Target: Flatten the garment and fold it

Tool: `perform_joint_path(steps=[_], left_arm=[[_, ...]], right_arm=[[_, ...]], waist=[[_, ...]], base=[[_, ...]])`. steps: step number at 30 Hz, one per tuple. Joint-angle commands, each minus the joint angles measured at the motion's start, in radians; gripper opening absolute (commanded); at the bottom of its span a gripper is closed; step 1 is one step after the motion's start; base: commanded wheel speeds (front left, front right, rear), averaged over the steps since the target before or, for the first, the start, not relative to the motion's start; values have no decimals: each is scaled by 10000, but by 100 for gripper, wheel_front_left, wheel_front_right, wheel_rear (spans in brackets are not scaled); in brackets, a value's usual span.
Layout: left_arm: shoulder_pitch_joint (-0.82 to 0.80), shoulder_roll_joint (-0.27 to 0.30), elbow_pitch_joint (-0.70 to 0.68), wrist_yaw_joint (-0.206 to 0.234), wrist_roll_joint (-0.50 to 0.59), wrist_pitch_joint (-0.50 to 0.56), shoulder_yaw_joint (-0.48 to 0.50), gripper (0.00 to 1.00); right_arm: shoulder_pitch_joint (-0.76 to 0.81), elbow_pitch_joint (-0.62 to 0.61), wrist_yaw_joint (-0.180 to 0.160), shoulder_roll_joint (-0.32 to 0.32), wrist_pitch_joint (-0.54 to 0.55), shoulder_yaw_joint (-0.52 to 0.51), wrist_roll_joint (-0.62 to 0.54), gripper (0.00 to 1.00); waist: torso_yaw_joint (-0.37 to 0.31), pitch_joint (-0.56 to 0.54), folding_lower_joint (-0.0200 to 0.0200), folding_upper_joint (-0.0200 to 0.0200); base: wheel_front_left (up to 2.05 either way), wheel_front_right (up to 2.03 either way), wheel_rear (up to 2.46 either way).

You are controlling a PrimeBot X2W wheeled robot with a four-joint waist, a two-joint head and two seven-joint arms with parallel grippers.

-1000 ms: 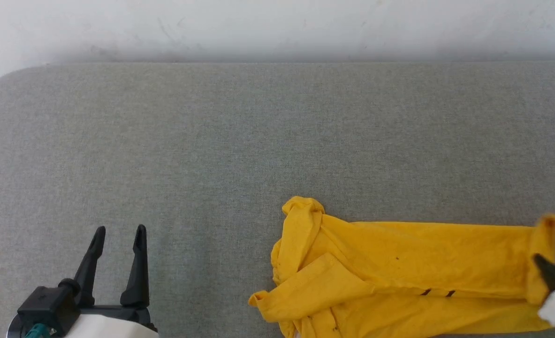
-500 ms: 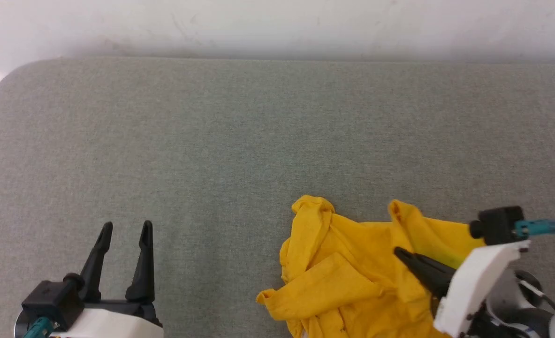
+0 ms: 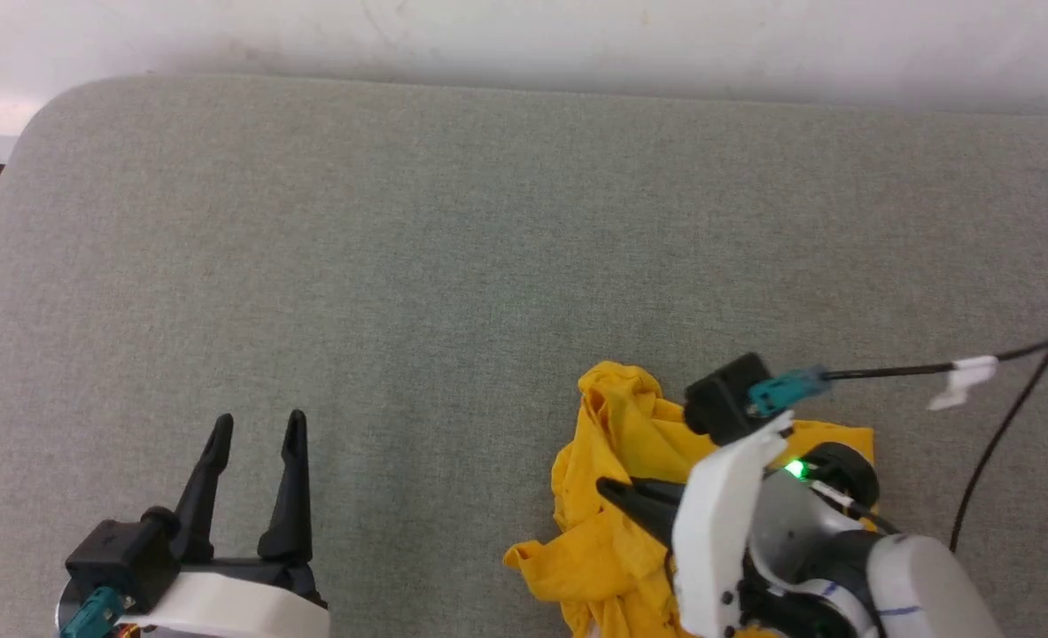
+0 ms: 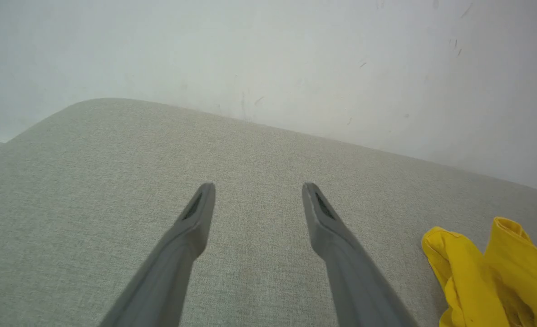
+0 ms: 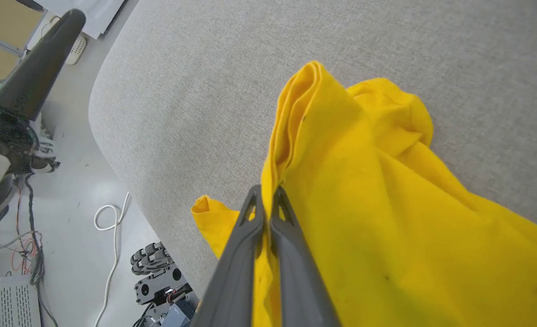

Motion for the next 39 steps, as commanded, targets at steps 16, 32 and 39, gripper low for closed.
perform_joint_path(steps=[16,32,39], left_arm=[[-274,-219,501,-342,-64,-38,-84,100],[303,189,-334,147,122,85,158,100],[309,329,-524,196,170,220,142,100]], right_arm=[[-752,1817,-7,24,-644,920,-782,100],[2126,-891,-7,23,-2568,-4020,-1698,100],[2781,-115,-7,23,-2761,-3925,-1911,100]], waist=[[146,-337,0,0],[-832,-217,0,0],[-914,-217,0,0]], base=[[0,0,0],[0,0,0],[0,0,0]])
